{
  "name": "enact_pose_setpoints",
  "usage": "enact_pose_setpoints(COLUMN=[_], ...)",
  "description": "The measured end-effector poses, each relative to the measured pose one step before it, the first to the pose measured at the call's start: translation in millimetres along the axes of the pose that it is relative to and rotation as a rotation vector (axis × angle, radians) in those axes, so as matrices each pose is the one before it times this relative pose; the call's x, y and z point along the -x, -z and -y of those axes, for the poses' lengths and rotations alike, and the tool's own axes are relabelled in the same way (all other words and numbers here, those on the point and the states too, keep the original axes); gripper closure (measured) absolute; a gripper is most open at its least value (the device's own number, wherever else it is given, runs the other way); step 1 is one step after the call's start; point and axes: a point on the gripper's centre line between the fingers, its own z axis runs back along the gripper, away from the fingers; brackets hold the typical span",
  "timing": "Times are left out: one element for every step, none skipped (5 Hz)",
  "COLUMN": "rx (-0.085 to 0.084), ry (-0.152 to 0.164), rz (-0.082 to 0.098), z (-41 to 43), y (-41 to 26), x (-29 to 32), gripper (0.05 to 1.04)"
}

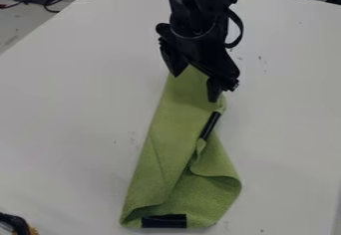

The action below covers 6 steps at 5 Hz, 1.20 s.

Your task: Unfold the cloth from left to right

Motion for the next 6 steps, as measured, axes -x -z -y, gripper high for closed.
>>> enact_pose_setpoints(rx=[0.0059, 0.0281, 0.0465, 0.0607, 0.0569, 0.0473], ry=[0.0016, 0.0405, 0.0611, 0.0597, 0.0432, -0.0127], rz=[-0.0246, -0.0143, 0.0155, -0.0081, -0.0204, -0.0099], z=[1.8, 6.28, 15.2, 9.1, 6.68, 4.76], y=[5.92, 9.33, 11.79, 13.01, 13.62, 8.85], x=[4.28, 0.39, -10.1, -10.44, -6.09, 2.54], gripper=[0.082, 0.082, 0.082, 0.082, 0.082, 0.082])
